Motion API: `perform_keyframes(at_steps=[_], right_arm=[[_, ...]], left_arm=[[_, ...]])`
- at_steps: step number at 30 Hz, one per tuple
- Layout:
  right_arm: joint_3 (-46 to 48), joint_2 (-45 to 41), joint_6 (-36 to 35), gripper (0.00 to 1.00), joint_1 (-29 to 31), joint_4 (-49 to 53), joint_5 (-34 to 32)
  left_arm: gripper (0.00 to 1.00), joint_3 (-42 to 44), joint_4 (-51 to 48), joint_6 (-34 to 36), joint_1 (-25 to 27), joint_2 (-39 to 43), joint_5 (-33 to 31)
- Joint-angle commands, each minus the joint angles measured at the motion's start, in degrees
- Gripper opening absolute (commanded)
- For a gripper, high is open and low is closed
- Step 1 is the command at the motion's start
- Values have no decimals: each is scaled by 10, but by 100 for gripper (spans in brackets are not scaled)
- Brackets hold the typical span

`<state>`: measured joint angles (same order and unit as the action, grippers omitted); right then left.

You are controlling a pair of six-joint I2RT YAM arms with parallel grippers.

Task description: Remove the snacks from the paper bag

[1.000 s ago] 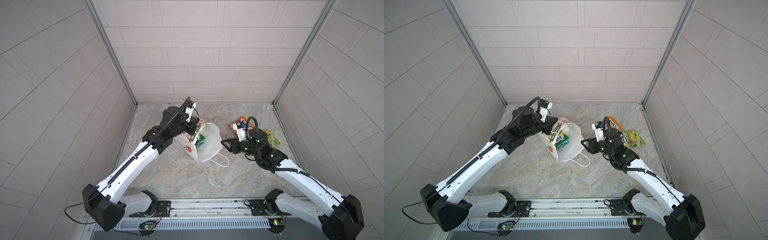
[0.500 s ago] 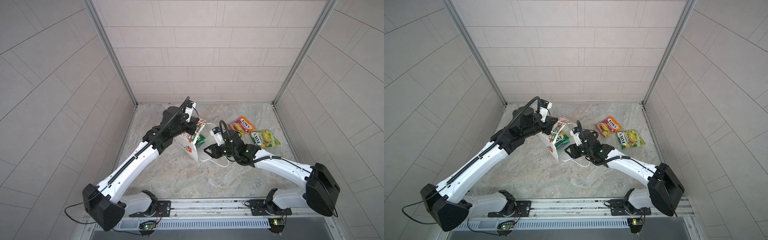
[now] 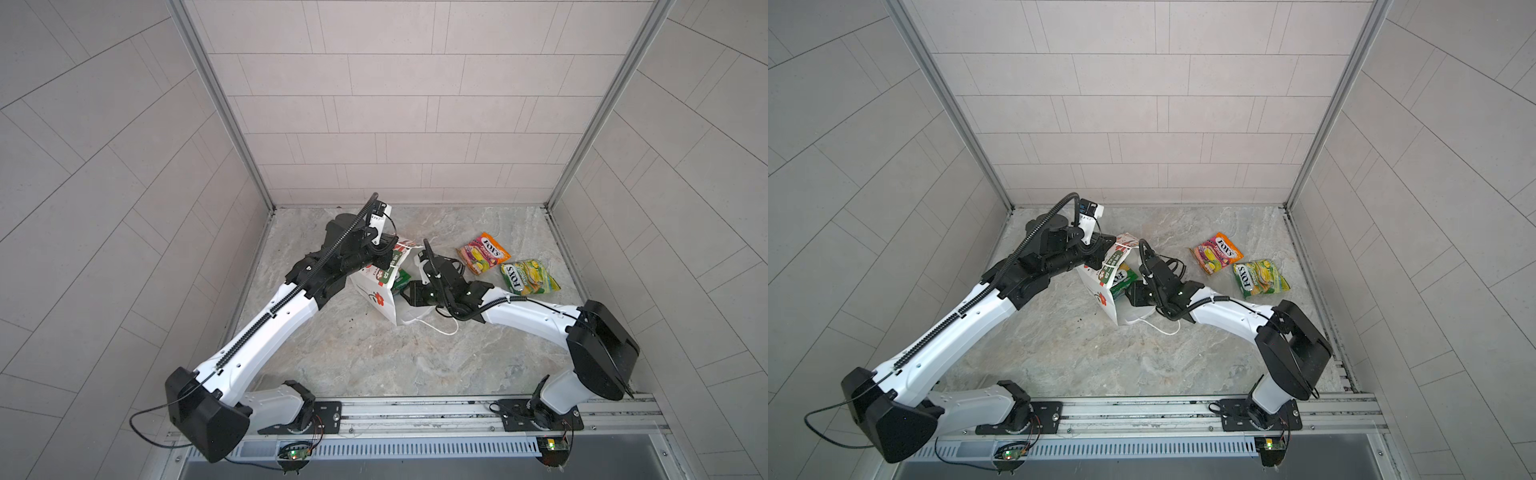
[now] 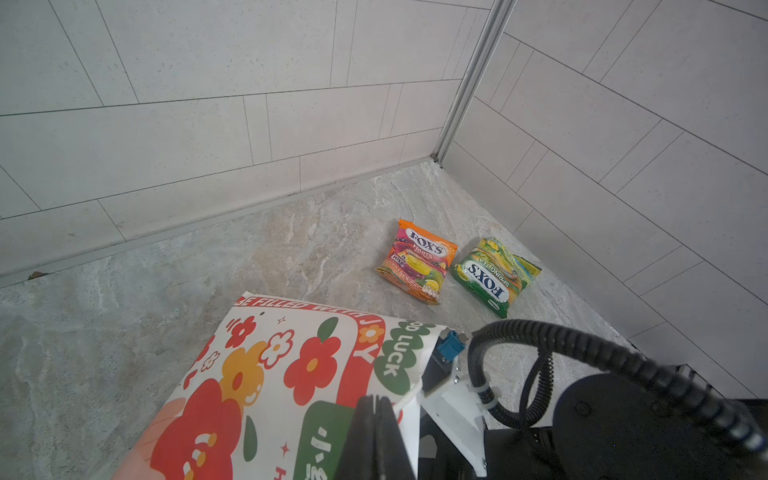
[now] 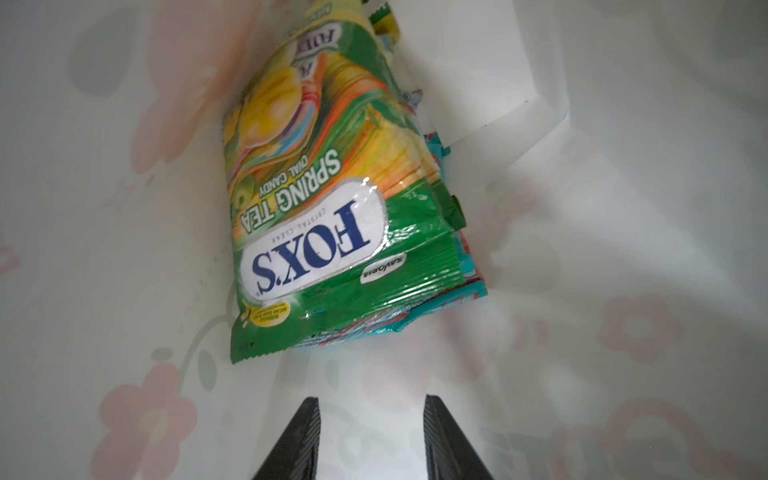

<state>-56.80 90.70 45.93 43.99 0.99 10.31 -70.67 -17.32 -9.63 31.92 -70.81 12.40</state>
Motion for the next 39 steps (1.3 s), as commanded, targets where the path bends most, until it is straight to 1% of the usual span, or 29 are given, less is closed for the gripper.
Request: perform_keyframes(at_steps=[1, 11, 15, 21, 25, 28, 30, 31, 39], right_arm=[[-13, 14, 82, 42, 4, -44, -36], [-29, 53, 145, 42, 6, -110, -46], [-41, 69, 168, 41, 7, -112, -56], [-53, 79, 174, 41, 8, -93, -80], [-54, 87, 173, 41, 8, -94, -82], [-64, 98, 178, 39, 8, -93, -80], [-73, 106, 182, 34, 8, -94, -79], [-77, 108, 184, 33, 8, -87, -82], [-91, 124, 192, 33, 9, -84, -95]], left_arm=[[0, 5, 17, -5, -1, 7, -4], [0, 5, 19, -7, -2, 5, 1], [0, 5, 19, -7, -1, 3, 0], [0, 5, 19, -8, -1, 3, 4], [0, 5, 19, -9, -1, 3, 5], [0, 5, 19, -10, -1, 4, 6], [0, 5, 19, -9, -1, 3, 7], [0, 5, 19, -8, -1, 4, 7], [0, 5, 18, -8, -2, 5, 7]])
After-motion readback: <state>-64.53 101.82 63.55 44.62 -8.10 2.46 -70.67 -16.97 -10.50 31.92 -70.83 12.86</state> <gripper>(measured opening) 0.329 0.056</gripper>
